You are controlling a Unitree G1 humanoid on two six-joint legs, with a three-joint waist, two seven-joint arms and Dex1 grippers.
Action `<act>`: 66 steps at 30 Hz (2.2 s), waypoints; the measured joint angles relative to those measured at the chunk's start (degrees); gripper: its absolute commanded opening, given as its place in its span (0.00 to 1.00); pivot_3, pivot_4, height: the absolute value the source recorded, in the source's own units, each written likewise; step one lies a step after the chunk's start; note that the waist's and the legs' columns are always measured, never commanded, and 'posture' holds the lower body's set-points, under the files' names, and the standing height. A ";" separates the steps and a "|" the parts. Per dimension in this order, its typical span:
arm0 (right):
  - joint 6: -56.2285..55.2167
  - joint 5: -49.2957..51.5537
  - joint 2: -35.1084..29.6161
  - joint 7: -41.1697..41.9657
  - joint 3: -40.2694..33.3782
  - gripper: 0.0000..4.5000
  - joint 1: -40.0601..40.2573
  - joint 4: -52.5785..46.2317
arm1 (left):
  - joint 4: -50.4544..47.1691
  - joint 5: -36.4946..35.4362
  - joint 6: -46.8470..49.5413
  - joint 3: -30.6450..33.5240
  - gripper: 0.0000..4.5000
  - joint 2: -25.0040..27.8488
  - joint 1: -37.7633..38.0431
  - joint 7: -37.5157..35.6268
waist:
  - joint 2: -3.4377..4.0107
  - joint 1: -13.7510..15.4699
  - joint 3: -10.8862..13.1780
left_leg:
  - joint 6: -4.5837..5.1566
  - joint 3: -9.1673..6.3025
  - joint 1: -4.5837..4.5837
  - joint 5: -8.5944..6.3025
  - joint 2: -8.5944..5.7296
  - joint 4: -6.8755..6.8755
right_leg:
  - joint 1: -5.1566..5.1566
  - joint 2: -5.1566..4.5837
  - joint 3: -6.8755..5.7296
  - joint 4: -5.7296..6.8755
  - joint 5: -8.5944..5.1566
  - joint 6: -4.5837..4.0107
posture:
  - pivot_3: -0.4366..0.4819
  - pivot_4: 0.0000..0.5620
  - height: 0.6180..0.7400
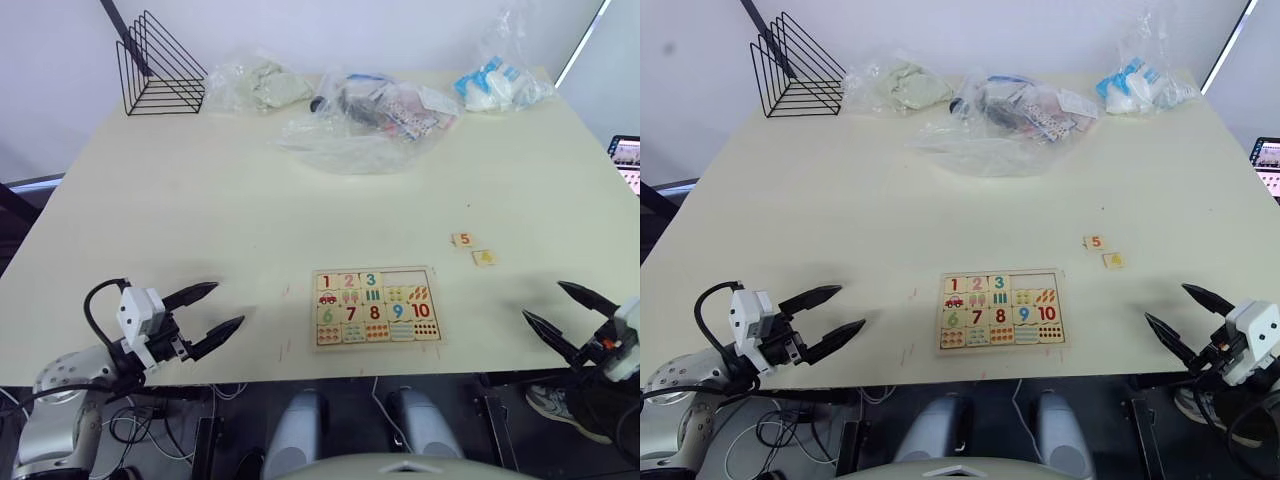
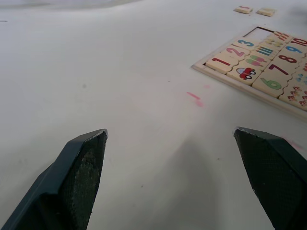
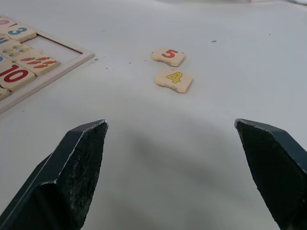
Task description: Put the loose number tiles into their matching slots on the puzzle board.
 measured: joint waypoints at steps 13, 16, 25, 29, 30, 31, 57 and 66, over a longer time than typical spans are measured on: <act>-4.46 0.06 0.07 -0.09 0.48 0.99 -1.83 4.51 | 1.02 0.15 -2.33 0.51 1.00 -1.06 2.37 0.01 | 0.00 0.00 0.00 | 0.00 0.01 0.18 0.00 0.01 -0.04 | 0.17 0.00 0.01 -0.02 -0.01 0.00 | 0.48 0.27 1.00; -4.82 0.04 0.07 -0.11 0.92 0.99 -2.26 4.51 | 1.02 0.15 -2.40 0.51 1.00 -1.08 2.57 0.04 | 0.00 0.11 0.00 | 0.00 0.02 0.22 0.00 0.00 -0.03 | 0.22 -0.01 0.02 -0.03 -0.01 0.00 | 0.48 0.27 1.00; -5.06 -0.01 0.07 -0.30 1.38 0.99 -2.79 4.75 | 1.02 0.15 -2.50 0.53 1.00 -1.08 2.57 0.08 | 0.00 0.26 0.00 | 0.00 0.08 0.40 -0.01 0.01 -0.08 | 0.36 0.00 0.07 -0.03 -0.01 0.00 | 0.48 0.27 1.00; -5.06 -0.04 0.06 -0.37 1.62 0.99 -3.05 4.75 | 1.02 0.17 -2.55 0.53 1.00 -1.18 2.59 0.13 | 0.00 0.46 0.00 | 0.00 0.09 0.41 -0.01 0.00 -0.08 | 0.36 0.00 0.08 -0.03 -0.01 0.00 | 0.48 0.27 1.00; -5.06 -0.04 0.06 -0.39 2.02 0.99 -3.14 4.75 | 1.01 0.37 -2.56 0.52 1.00 -1.26 2.57 0.17 | 0.00 0.51 0.00 | 0.00 0.12 0.42 -0.01 0.01 -0.08 | 0.37 0.00 0.10 -0.03 -0.01 0.00 | 0.48 0.27 1.00; -5.06 -0.04 0.06 -0.39 2.15 0.99 -3.17 4.75 | 1.00 0.43 -2.57 0.52 1.00 -1.26 2.57 0.18 | 0.00 0.53 0.00 | 0.00 0.12 0.42 -0.01 0.01 -0.08 | 0.37 0.00 0.10 -0.03 -0.01 0.00 | 0.48 0.27 1.00; -0.20 -1.38 -0.54 -5.36 5.41 0.99 -8.16 5.54 | 2.28 1.66 -3.48 -1.79 1.00 -0.57 -3.45 -3.56 | 0.00 0.77 -0.01 | 0.00 0.42 0.46 -0.01 -0.01 -0.08 | 0.39 0.01 0.13 -0.03 -0.01 0.00 | 0.48 0.27 1.00; 10.23 -5.13 1.08 -15.94 11.61 0.99 -15.25 0.55 | 3.11 0.98 -3.46 -4.98 1.00 3.41 -11.50 -12.75 | 0.01 0.76 0.00 | 0.00 0.41 0.42 -0.01 -0.02 -0.10 | 0.34 0.04 0.12 -0.03 -0.01 0.00 | 0.48 0.27 1.00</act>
